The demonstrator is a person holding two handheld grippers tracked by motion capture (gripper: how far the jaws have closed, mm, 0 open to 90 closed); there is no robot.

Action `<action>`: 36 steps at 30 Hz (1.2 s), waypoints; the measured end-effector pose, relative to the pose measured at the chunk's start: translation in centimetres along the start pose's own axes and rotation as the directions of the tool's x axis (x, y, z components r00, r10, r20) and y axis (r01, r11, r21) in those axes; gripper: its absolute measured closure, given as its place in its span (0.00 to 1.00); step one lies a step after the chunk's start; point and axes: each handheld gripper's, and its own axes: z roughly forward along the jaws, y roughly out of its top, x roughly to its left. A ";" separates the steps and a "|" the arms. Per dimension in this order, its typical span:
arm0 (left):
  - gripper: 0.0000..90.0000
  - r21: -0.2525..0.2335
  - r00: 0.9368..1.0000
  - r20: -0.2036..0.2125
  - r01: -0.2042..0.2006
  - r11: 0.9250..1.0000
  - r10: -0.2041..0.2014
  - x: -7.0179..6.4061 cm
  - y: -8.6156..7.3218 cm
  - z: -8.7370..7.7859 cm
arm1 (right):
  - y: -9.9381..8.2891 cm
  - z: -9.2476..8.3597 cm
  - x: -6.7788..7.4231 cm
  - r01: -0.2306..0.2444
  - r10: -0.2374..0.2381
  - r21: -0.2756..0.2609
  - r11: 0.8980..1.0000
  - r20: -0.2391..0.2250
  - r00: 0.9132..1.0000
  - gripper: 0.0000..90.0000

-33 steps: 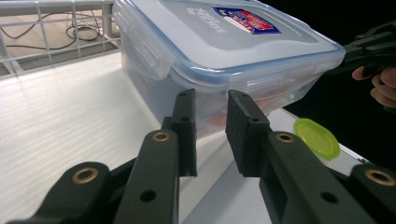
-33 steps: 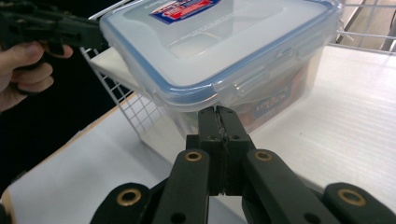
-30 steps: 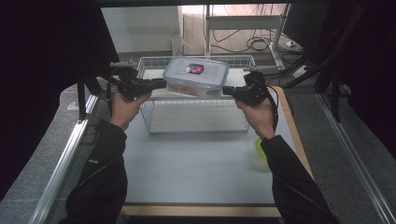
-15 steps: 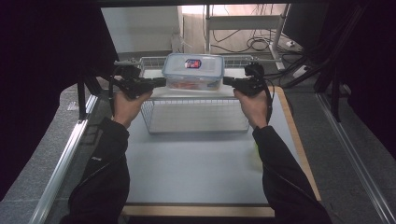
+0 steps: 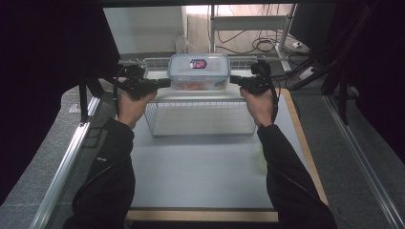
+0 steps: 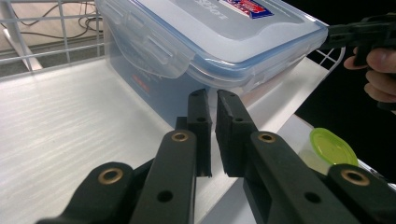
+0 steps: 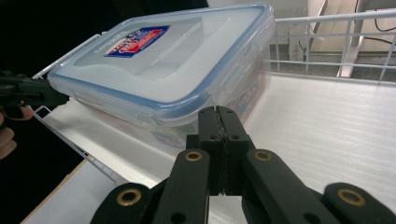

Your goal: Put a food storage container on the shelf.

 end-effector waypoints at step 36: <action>0.30 0.038 0.974 -0.046 -0.221 0.974 0.223 -7.2 -8.6 -2.0 | -6.5 -4.0 2.8 0.237 -0.234 0.032 0.971 -0.067 0.970 0.44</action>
